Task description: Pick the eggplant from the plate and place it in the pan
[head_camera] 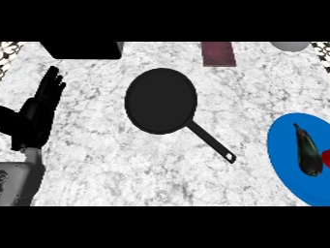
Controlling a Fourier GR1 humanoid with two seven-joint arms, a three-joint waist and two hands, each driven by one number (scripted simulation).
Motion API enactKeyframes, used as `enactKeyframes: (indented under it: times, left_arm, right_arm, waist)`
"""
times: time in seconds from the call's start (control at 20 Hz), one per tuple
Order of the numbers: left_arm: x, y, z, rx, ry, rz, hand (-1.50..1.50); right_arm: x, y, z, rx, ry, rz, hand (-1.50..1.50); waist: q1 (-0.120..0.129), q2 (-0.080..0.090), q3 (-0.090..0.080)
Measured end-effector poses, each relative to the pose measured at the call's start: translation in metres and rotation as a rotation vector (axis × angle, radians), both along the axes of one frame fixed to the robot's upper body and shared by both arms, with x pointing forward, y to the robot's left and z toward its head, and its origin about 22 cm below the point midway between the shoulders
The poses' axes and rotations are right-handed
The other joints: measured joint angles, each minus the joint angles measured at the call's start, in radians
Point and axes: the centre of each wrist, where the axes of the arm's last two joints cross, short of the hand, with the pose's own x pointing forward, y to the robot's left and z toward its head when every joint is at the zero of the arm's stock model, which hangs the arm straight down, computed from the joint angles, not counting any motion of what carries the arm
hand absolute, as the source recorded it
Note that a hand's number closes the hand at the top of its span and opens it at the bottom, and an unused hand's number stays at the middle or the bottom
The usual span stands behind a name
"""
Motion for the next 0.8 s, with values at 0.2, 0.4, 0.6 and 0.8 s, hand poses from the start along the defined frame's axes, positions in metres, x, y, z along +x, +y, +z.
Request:
enactKeyframes:
  times: [0.2,0.4,0.6,0.8]
  left_arm:
    - [-0.001,0.004,-0.009,0.000,-0.003,0.010,0.00]
    - [-0.004,0.003,-0.008,0.001,-0.005,0.009,0.00]
    - [-0.001,0.003,-0.005,0.001,-0.006,0.006,0.00]
    - [0.005,0.004,-0.004,-0.004,-0.001,0.001,0.00]
  right_arm:
    - [0.000,0.007,-0.012,-0.016,0.042,-0.005,-1.50]
    - [-0.005,0.004,-0.029,-0.051,0.060,-0.025,-1.50]
    - [-0.002,0.005,-0.040,-0.094,0.101,-0.032,-1.50]
    - [-0.001,0.006,-0.053,-0.108,0.131,-0.024,-1.50]
  waist:
    - [-0.004,0.000,0.000]
    - [-0.003,0.001,0.000]
    - [-0.001,0.001,0.000]
    - [-0.001,0.002,0.001]
